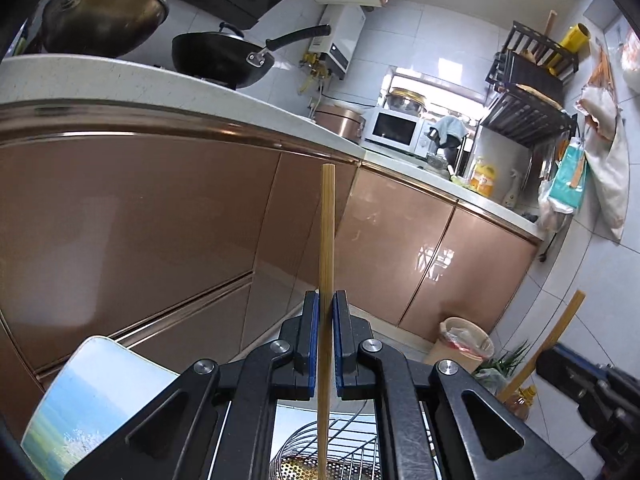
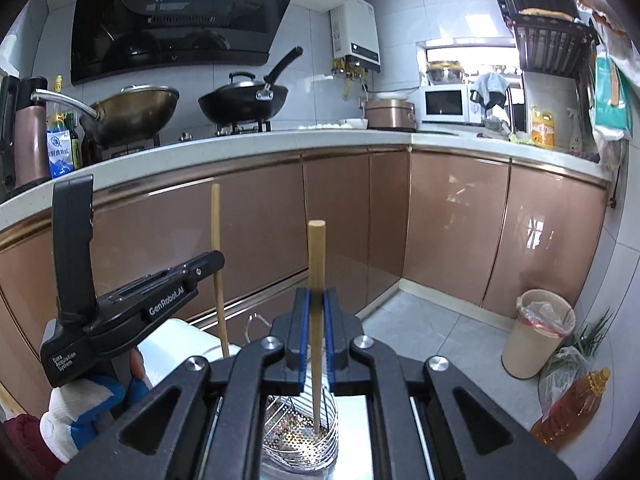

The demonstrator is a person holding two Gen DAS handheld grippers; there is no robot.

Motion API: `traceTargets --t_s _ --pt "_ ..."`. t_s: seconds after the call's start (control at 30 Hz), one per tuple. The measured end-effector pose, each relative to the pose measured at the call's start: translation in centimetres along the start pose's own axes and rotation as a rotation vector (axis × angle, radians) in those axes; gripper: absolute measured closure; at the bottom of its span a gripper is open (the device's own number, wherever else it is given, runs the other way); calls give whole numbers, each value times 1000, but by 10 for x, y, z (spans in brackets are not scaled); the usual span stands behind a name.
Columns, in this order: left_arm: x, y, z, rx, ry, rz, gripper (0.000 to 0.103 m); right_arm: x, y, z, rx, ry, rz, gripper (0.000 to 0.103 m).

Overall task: Organize utensils
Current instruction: 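Lower both chopsticks upright into the wire utensil holder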

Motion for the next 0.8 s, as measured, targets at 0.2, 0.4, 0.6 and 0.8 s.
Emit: traceTargets --t_s 0.2,0.4,0.6,0.8 --pt "0 -3 -14 -13 -37 45 96 0 -11 -19 44 -2 8 97" --pt "17 -7 -31 11 -14 92 96 2 -10 -22 53 -6 14 97" --pt "22 -3 -34 18 -31 118 95 -2 -3 -23 49 -37 16 96" --pt "23 0 -33 13 -37 98 96 -5 0 -21 54 -48 8 96"
Point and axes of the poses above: each gripper's, at about its wrist camera, not at the fingertips, and y roughly against the way its jaws point, x to its left, z to its top, the point moved 8 cm from there along -y, roughly the way its jaws point, and after that the axes turned 6 degrees about z, right-handed, at the moved point
